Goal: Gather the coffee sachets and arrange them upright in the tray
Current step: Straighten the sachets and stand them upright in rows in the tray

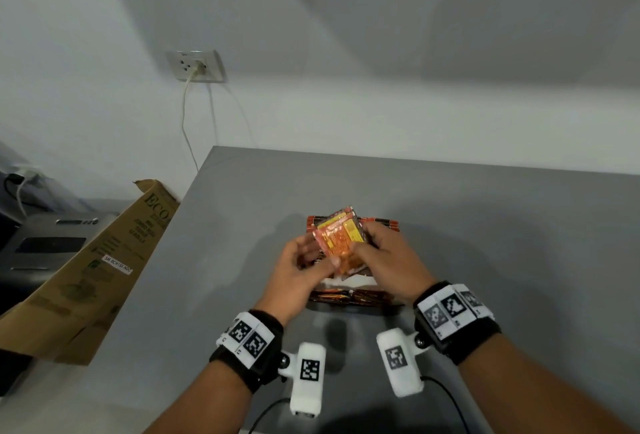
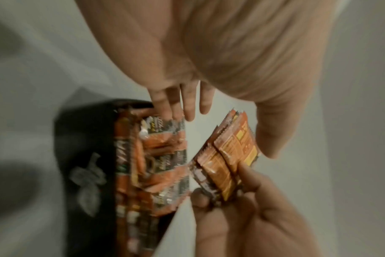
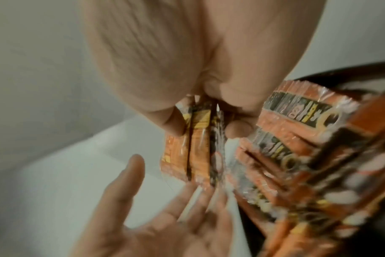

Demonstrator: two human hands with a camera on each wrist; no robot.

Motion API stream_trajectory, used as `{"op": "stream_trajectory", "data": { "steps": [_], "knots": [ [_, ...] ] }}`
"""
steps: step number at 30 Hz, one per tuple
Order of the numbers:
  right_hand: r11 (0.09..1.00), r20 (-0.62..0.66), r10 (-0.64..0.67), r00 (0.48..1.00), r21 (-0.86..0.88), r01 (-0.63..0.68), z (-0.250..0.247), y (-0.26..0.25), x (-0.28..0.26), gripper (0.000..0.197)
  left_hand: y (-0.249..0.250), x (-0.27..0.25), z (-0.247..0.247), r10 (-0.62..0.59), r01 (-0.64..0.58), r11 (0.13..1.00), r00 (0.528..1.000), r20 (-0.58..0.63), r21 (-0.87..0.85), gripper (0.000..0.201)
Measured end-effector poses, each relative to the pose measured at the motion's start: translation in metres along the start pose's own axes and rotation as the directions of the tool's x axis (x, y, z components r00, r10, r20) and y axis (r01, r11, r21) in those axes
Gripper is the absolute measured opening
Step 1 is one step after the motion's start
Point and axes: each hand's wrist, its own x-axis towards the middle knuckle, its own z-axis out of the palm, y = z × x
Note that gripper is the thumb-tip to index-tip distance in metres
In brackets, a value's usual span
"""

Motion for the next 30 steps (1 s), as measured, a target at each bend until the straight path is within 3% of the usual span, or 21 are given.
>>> {"op": "stream_trajectory", "data": {
  "steps": [3, 5, 7, 9, 11, 13, 15, 18, 22, 26, 30],
  "knots": [
    [0.930, 0.135, 0.073, 0.988, 0.348, -0.117, 0.003, -0.021, -0.006, 0.011, 0.015, 0.008, 0.010, -0.125, 0.191, 0.903, 0.974, 0.189, -0.386, 0.059],
    [0.929, 0.182, 0.094, 0.979, 0.338, -0.153, 0.007, -0.030, -0.009, 0.010, 0.024, 0.015, 0.013, -0.226, 0.309, 0.845, 0.946, 0.231, -0.438, 0.052],
    [0.986, 0.043, 0.112, 0.993, 0.121, -0.117, 0.003, -0.035, -0.009, 0.010, 0.023, 0.025, 0.011, -0.316, 0.358, 0.842, 0.934, 0.169, -0.403, 0.064],
    [0.974, -0.105, -0.004, 0.994, -0.225, -0.020, -0.008, -0.039, -0.009, 0.046, 0.019, 0.035, 0.008, -0.325, 0.357, 0.849, 0.934, 0.148, -0.390, 0.068],
    [0.894, 0.035, -0.137, 0.990, -0.426, 0.138, -0.016, -0.044, -0.009, 0.097, 0.027, 0.032, 0.010, -0.306, 0.353, 0.852, 0.935, 0.178, -0.388, 0.058],
    [0.812, 0.244, -0.185, 0.952, -0.507, 0.288, -0.016, -0.047, -0.009, 0.122, 0.039, 0.024, 0.014, -0.263, 0.329, 0.871, 0.940, 0.219, -0.365, 0.042],
    [0.738, 0.296, -0.255, 0.921, -0.556, 0.383, -0.011, -0.044, -0.006, 0.113, 0.045, 0.017, 0.020, -0.221, 0.322, 0.861, 0.934, 0.282, -0.394, 0.030],
    [0.743, 0.272, -0.324, 0.906, -0.520, 0.422, -0.010, -0.042, -0.006, 0.083, 0.049, 0.012, 0.025, -0.193, 0.349, 0.791, 0.922, 0.336, -0.502, 0.019],
    [0.765, 0.293, -0.316, 0.902, -0.484, 0.425, -0.006, -0.037, -0.007, 0.080, 0.048, 0.012, 0.025, -0.227, 0.331, 0.826, 0.936, 0.268, -0.456, 0.022],
    [0.938, 0.172, -0.179, 0.969, -0.268, 0.221, -0.017, -0.042, -0.011, 0.080, 0.046, 0.014, 0.022, -0.215, 0.278, 0.850, 0.958, 0.188, -0.447, 0.055],
    [0.997, 0.088, -0.081, 0.993, -0.007, 0.082, -0.022, -0.037, -0.014, 0.044, 0.049, 0.011, 0.018, -0.197, 0.286, 0.841, 0.953, 0.231, -0.459, 0.057]
  ]
}}
